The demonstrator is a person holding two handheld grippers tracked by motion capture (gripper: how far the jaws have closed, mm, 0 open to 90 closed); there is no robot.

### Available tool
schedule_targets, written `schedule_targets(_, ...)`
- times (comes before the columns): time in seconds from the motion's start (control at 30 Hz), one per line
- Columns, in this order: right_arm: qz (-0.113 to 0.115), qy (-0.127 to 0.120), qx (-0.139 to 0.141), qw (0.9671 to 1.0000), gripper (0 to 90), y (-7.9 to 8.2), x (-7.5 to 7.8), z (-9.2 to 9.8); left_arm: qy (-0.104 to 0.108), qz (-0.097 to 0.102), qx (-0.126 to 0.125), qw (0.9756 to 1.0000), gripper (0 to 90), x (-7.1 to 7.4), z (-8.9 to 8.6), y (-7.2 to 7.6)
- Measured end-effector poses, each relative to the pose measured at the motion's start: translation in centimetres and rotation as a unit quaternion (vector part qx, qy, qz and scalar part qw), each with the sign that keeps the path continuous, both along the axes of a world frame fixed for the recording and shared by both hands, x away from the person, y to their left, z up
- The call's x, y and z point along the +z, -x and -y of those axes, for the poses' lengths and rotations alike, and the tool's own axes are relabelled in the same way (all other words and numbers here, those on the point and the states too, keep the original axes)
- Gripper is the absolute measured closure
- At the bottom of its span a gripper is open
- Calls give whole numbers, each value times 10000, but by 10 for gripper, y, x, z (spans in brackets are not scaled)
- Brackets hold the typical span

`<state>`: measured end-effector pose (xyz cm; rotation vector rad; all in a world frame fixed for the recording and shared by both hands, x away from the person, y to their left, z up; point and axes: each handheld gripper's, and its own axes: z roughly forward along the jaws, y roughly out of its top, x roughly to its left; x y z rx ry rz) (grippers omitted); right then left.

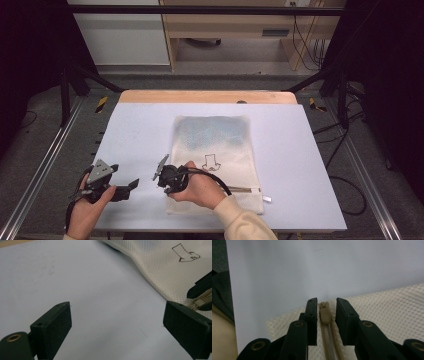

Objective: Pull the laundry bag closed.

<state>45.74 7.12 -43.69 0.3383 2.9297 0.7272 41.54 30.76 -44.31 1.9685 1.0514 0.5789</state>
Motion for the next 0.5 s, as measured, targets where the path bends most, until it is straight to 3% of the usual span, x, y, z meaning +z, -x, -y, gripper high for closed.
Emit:
schedule_targets(0.13, -49, 21, -14, 10000, 813, -1, -4, 0, 53, -45, -68, 10000, 82, 1, 5, 2)
schedule_targets(0.4, -138, -171, 19, 9998, 817, -1, 4, 6, 144, -159, -363, 9991, 106, 5, 19, 10)
schedule_targets(0.47, -156, -219, 31, 9996, 817, -1, 5, 8, 287, -271, -429, 9983, 81, 4, 24, 12)
schedule_targets(0.5, -165, -262, 21, 9995, 817, -1, 7, 10, 236, -313, -496, 9980, 79, 4, 28, 13)
